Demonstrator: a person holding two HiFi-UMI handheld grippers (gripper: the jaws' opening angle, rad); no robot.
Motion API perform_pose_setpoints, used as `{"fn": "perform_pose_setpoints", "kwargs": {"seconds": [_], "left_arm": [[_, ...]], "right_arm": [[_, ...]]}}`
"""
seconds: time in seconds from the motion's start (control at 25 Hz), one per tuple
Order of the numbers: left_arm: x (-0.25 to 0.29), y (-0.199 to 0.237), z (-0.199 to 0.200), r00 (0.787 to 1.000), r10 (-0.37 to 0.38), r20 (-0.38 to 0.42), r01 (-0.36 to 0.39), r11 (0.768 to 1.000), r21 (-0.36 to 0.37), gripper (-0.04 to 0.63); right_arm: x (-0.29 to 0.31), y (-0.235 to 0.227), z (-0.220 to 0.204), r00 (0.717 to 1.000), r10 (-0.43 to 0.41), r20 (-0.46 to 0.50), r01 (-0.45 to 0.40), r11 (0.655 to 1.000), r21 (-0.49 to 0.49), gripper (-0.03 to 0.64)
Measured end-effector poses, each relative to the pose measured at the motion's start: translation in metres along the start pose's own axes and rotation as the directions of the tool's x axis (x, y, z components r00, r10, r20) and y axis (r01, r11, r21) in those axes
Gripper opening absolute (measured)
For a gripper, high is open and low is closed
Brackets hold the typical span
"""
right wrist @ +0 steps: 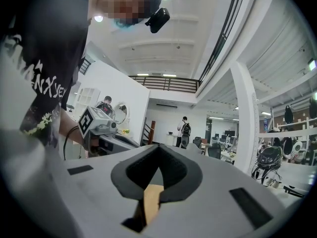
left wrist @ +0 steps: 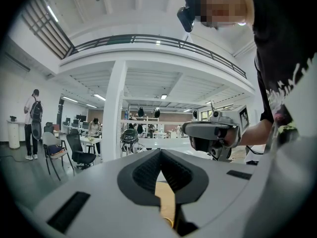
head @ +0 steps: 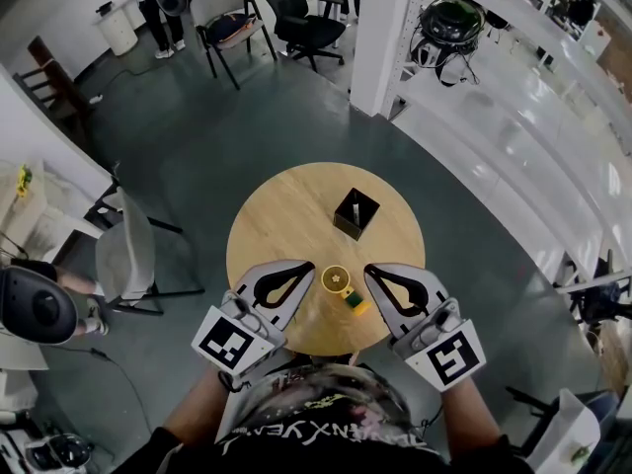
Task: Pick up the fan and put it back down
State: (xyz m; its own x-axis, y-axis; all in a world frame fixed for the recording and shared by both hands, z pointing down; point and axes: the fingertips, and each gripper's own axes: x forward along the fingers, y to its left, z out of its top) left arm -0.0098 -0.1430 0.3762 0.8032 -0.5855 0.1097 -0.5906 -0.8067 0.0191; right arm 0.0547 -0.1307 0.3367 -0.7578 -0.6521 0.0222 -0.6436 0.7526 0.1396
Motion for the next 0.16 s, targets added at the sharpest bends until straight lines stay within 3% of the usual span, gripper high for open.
{"fn": "perform_pose_setpoints", "kwargs": {"seconds": [0.16], "left_arm": [[0.0020,0.0017,-0.0002,1.000,0.001,-0.002,-0.001,1.000,0.000,0.017]], "right_arm": [[0.0018,-0.0015,-0.0032,1.000,0.004,-0.011,-0.004,1.000,0.000,-0.002]]}}
